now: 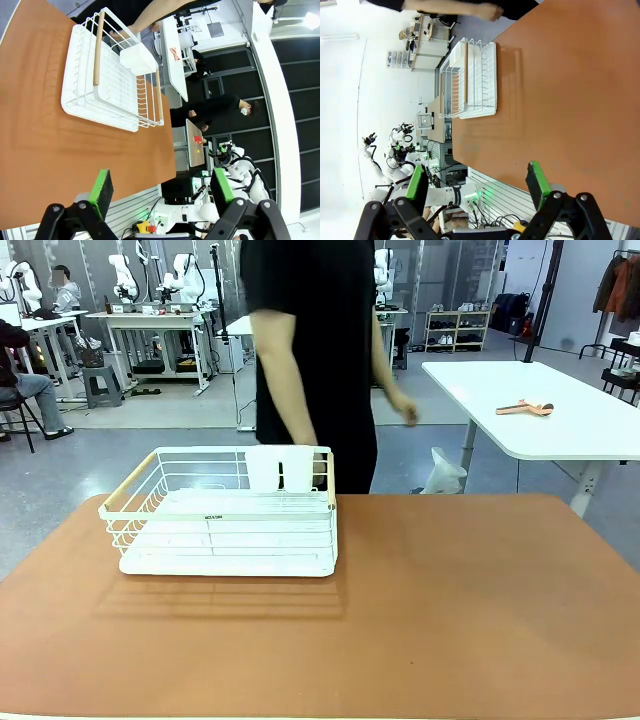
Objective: Clean the table.
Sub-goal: Pick up the Lint Roller when the human hands it over.
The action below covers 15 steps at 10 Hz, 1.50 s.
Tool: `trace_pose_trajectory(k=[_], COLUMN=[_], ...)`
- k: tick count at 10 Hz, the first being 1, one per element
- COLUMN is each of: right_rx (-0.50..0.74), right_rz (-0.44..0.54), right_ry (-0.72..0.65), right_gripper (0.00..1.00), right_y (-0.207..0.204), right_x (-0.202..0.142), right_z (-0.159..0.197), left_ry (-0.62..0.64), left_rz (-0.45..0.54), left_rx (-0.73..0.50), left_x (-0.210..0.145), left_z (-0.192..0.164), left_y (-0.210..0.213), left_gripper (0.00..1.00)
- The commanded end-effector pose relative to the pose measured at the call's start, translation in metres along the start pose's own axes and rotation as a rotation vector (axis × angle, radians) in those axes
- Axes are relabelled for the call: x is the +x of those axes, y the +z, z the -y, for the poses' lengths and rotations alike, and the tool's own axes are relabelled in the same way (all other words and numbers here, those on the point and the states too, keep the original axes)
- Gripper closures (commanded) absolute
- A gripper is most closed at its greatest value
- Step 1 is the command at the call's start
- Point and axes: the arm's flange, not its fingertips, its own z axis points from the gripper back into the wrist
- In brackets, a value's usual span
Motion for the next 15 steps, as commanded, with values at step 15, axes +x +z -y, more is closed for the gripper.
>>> trace_pose_trajectory(k=[15], right_rx=[0.011], right_rz=[0.006], right_ry=[0.005], right_gripper=[0.0], right_y=[0.0013], right_x=[-0.0014], right_z=[-0.0046], left_ry=[-0.017], left_rz=[0.005], left_rx=[-0.015], left_x=[-0.001], left_z=[0.0031], left_y=[0.0019], left_gripper=[0.0])
